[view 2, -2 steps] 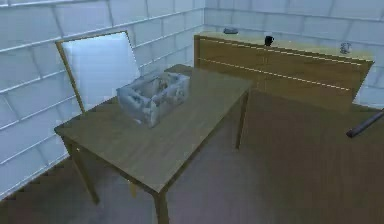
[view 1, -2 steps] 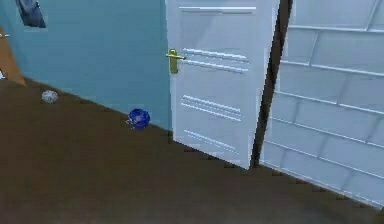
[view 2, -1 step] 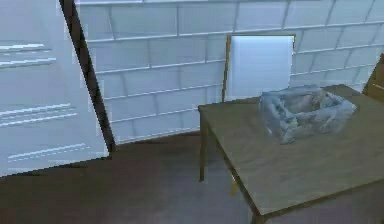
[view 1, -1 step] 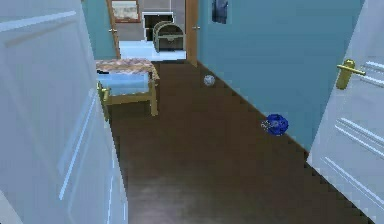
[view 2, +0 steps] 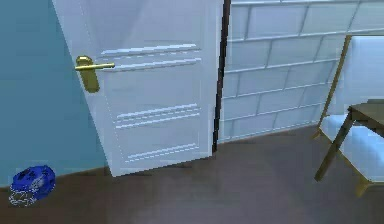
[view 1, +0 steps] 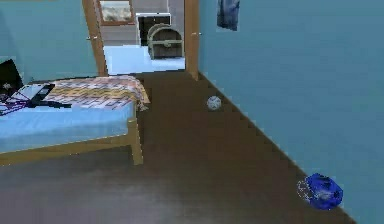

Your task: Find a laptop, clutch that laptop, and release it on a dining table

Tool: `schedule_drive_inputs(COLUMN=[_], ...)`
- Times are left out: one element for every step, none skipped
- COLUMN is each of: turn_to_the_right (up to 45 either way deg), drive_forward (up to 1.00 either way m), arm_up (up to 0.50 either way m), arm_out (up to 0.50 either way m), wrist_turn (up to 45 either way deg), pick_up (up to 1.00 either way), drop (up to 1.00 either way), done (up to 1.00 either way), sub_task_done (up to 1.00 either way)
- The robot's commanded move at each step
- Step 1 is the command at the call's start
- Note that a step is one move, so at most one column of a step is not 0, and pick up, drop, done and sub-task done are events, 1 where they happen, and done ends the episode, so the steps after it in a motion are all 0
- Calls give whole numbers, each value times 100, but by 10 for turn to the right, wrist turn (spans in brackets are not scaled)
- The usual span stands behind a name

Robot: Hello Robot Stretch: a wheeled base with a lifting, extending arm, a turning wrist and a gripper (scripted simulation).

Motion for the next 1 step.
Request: schedule_drive_inputs(turn_to_the_right=[0], drive_forward=[45], arm_up=[0], arm_out=[0], wrist_turn=[0], pick_up=[0], drop=[0], done=[0], sub_task_done=[0])
